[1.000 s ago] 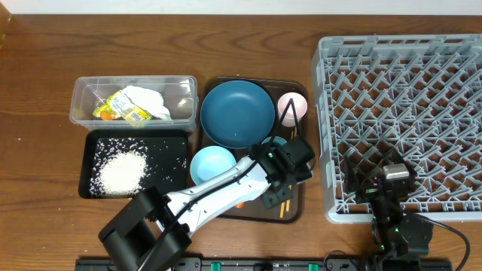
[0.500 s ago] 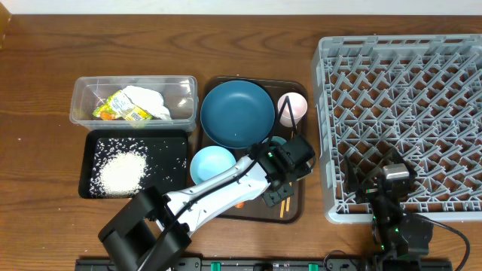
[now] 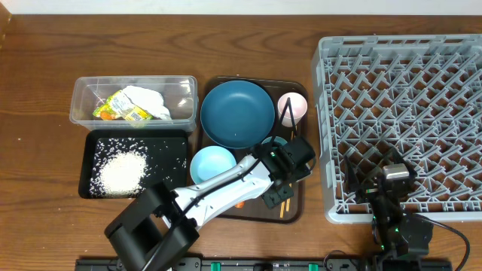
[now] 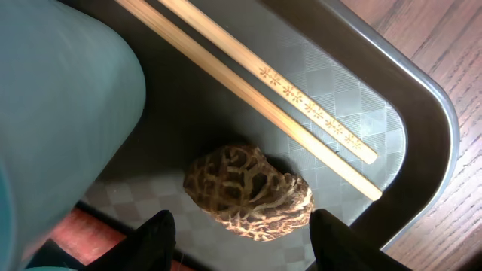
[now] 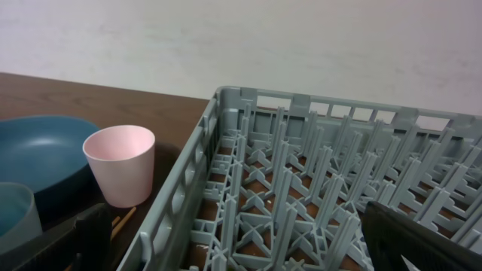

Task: Sort waste into correct bins and load items into the dishwasher rack
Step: 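Lower the left gripper onto the shiitake mushroom and grasp it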

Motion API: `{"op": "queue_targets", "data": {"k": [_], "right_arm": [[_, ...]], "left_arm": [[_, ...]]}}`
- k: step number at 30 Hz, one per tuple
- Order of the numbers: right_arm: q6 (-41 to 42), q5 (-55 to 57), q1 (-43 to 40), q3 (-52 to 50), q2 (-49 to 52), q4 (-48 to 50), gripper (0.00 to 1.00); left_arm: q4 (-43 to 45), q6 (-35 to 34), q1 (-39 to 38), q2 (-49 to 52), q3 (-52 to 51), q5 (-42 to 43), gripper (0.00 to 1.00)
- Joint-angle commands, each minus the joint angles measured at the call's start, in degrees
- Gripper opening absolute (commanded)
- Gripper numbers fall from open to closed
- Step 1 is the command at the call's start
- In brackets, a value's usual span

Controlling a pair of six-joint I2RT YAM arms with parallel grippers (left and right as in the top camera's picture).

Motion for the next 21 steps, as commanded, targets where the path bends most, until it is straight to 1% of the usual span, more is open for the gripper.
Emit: {"op": "queue_targets", "data": {"k": [1, 10, 15, 21], "right_arm": [[-0.72, -0.22, 0.26, -0.07, -0.15, -0.22, 0.99], [-0.72, -0.22, 0.26, -0.07, -0.15, -0.22, 0.99], [-0.72, -0.22, 0.26, -0.07, -0.15, -0.22, 0.99], [-0.72, -0.22, 0.26, -0.07, -0.15, -0.22, 0.99]], "left_arm": [[0.11, 0.26, 0.24, 1.42, 0.63, 0.44, 0.59], [-0.11, 0.09, 0.42, 2.6, 0.87, 1.73, 0.59], [-3.04, 0.35, 0.66, 2.86, 3.78, 0.81, 0.59], [-7.45, 1.44, 0.72, 3.93, 4.07, 0.83, 0.59]]}}
